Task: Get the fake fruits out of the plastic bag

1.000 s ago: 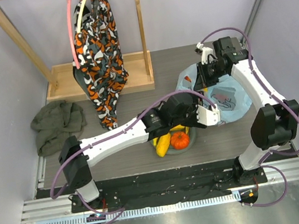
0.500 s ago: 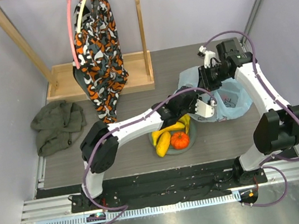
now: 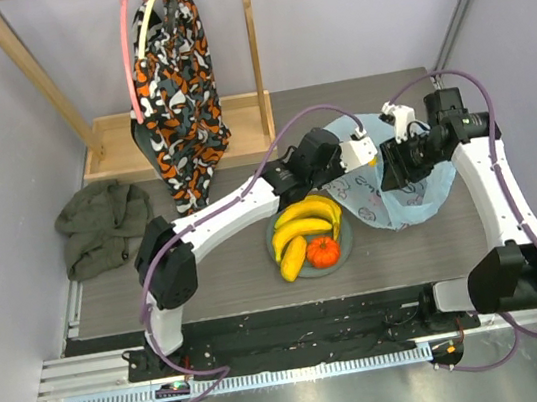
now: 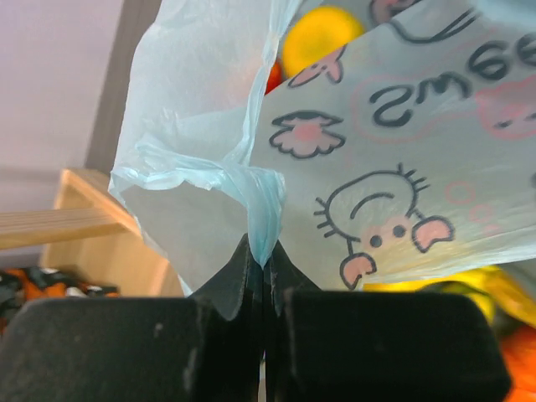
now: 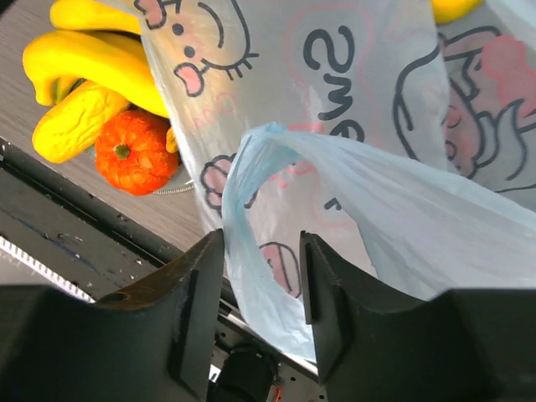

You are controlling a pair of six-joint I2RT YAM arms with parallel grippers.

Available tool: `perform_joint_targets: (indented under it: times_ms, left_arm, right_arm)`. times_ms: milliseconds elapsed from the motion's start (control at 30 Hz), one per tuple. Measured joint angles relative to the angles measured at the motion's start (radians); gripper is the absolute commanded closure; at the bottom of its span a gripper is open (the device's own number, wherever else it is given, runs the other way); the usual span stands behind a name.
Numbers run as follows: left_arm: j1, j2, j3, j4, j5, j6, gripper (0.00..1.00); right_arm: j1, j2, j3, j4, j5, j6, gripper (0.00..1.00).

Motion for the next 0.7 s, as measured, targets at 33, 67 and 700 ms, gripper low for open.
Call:
perform_joint_targets:
  times_ms: [33,67,700]
  left_arm:
    - [0.002,-0.003,0.012,-0.018,0.014,-0.04,1.0]
    - [0.006,-0.005,0.027,-0.036,0.037,-0.08,1.0]
    - [0.019,-0.077,0.082,-0.104,0.203,-0.414,1.0]
  right_arm:
    - [0.002,-0.006,-0.013,0.003,0.0,-0.004,0.58]
    - [0.003,-0.006,-0.024,0.01,-0.001,-0.004,0.59]
    - [-0.082,0.269,0.077,0.009,0.468,-0.149,0.51]
